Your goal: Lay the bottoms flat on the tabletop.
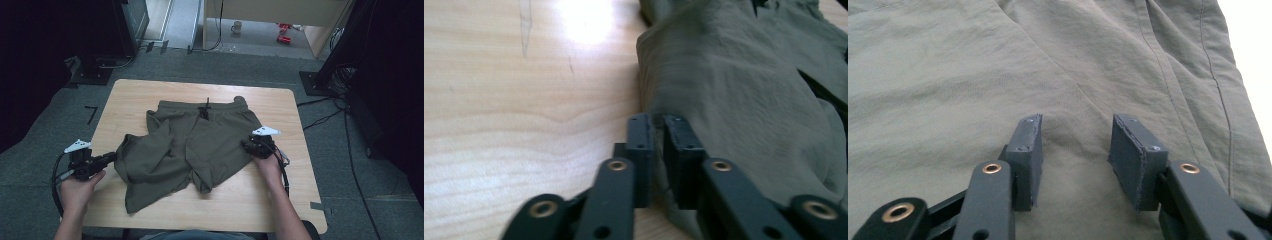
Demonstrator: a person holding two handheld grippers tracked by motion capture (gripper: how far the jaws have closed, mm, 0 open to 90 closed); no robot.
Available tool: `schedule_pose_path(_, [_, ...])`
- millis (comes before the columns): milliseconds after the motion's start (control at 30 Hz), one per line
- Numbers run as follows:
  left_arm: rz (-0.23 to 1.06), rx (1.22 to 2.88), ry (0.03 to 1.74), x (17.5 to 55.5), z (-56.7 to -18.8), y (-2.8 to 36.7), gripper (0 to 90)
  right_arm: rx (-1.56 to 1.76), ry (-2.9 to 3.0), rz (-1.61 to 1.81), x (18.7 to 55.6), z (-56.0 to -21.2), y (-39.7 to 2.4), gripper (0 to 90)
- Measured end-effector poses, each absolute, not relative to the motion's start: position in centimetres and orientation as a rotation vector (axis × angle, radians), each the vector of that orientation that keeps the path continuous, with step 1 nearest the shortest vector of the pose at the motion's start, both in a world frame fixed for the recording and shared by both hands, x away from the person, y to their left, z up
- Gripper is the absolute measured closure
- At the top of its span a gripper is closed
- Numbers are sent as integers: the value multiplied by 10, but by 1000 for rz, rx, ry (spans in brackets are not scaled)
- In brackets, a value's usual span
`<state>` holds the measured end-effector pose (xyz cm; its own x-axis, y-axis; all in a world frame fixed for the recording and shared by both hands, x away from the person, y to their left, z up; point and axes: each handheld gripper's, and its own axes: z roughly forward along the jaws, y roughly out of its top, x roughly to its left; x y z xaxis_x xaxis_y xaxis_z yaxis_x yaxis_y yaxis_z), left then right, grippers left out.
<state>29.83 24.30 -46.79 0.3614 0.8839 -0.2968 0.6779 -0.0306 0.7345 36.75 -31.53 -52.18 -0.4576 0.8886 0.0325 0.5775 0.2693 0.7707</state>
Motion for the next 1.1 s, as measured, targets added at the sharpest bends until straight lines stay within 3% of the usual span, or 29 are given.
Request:
schedule_pose_path(200, [324,1748,1309,296,-451,239,738,1343,2141,1045,367,-521,-314,510])
schedule_pose_path(1100, [226,1931,1090,369,-457,144,723,1273,2230,1105,344,-500,-283,494])
